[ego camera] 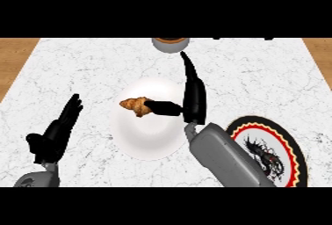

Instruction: Pick the croissant from the plate and place it in the plate

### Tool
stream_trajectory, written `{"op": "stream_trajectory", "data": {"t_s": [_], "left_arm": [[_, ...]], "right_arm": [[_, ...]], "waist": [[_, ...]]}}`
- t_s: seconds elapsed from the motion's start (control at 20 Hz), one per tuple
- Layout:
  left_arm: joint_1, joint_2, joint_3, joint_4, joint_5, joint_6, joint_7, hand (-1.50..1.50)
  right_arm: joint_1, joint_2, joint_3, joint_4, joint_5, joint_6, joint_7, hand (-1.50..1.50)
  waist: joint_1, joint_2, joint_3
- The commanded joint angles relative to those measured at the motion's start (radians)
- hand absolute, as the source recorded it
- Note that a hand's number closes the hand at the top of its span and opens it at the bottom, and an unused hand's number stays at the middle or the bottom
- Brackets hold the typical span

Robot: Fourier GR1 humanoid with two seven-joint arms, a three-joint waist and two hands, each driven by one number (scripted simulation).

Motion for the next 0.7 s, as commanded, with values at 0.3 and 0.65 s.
{"op": "stream_trajectory", "data": {"t_s": [0.3,0.65], "left_arm": [[-0.046,-0.003,0.018,0.038,-0.011,0.024,0.005,0.0],[0.037,0.02,0.029,0.011,-0.003,-0.023,-0.039,0.0]], "right_arm": [[0.37,-0.195,-0.209,-0.202,-0.323,0.334,-0.476,-1.5],[0.459,-0.294,-0.333,-0.123,-0.389,0.578,-0.67,-1.5]], "waist": [[-0.019,-0.004,-0.001],[-0.014,-0.005,-0.001]]}}
